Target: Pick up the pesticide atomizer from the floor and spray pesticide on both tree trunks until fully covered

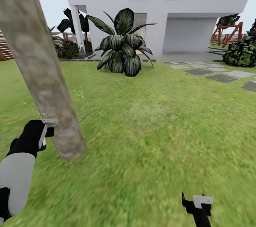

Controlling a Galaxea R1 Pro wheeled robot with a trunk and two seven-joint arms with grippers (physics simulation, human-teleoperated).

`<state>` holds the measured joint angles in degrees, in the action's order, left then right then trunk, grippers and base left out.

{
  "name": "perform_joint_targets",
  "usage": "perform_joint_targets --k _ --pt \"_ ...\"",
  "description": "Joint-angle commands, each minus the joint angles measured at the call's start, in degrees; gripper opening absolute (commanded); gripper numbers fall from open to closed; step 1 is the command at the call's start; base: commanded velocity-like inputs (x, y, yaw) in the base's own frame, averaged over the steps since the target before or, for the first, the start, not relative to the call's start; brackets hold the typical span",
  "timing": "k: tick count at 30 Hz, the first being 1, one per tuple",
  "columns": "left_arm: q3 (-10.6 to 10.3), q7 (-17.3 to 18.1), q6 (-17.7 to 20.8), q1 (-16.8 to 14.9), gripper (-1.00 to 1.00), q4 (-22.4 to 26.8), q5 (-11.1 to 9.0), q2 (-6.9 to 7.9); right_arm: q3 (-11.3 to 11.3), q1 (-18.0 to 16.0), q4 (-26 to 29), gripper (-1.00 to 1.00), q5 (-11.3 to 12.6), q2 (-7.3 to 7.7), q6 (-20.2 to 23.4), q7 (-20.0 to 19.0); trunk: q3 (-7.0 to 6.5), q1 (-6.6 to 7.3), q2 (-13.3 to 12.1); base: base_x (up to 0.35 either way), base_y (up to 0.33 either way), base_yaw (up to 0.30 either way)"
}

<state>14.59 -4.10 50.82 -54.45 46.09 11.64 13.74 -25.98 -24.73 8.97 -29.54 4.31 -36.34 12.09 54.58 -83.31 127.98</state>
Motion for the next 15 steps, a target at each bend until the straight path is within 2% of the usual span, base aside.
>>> perform_joint_targets --k 1,15 --pt "0.0 0.0 0.2 0.0 -1.0 0.1 0.1 -0.02 -0.2 -0.1 -0.1 1.0 -0.6 0.0 -0.1 0.4 0.05 -0.01 0.0 0.223 -0.191 0.0" --pt "0.0 0.0 0.2 0.0 -1.0 0.1 0.1 0.01 -0.2 -0.1 -0.1 1.0 -0.7 0.0 -0.1 0.4 0.05 -0.01 0.0 0.154 -0.237 0.0"
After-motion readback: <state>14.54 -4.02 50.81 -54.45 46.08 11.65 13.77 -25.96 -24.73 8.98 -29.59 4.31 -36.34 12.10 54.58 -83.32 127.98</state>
